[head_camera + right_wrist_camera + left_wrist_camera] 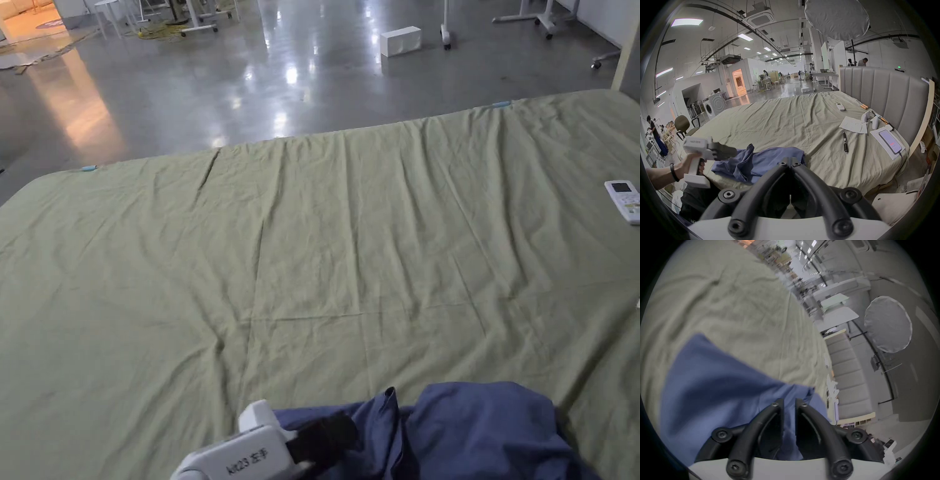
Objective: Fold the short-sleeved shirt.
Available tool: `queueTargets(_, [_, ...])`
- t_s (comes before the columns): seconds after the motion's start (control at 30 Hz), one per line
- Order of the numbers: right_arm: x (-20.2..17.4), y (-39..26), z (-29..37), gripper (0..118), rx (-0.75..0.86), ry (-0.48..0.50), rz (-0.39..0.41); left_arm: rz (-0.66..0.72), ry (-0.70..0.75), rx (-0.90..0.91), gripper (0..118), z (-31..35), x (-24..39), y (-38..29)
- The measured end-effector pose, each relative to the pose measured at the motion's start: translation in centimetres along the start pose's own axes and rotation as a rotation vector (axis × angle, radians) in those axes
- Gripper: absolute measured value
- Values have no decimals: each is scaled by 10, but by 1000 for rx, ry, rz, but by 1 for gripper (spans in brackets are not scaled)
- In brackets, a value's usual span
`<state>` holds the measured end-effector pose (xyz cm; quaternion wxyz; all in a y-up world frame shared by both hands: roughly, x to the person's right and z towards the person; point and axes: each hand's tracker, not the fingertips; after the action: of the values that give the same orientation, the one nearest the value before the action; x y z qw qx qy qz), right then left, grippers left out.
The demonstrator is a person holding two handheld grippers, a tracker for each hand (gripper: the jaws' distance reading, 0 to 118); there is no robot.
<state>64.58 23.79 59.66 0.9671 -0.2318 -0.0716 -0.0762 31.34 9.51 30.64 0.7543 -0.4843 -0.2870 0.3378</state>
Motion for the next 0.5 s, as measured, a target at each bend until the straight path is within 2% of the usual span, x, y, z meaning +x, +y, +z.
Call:
queueTargets(0.07, [0,0,4,0,-1,-4,8,-33,-56,-85,10,-25,4,-15])
queueTargets(0.17, [1,0,8,0,-3,-19,17,-121,49,-72,6,-49,12,-31])
queueTargets(0.3, [3,-2,8,0,-14,-24,7,-37,40,-65,5,-45,9,-19])
queueTargets(0.37, [2,-2,7,0,-16,-23,1,-61,9,-60,10,-32,10,-12])
queueTargets(0.4, [1,-1,7,0,-15,-21,0,-97,-36,-27,23,-18,7,-7])
queueTargets(0.43, [0,-1,6,0,-12,-16,0,-126,-74,14,45,-4,5,-3])
queueTargets(0.5, [-1,-1,3,0,-13,3,-4,-99,-97,62,102,28,-4,12])
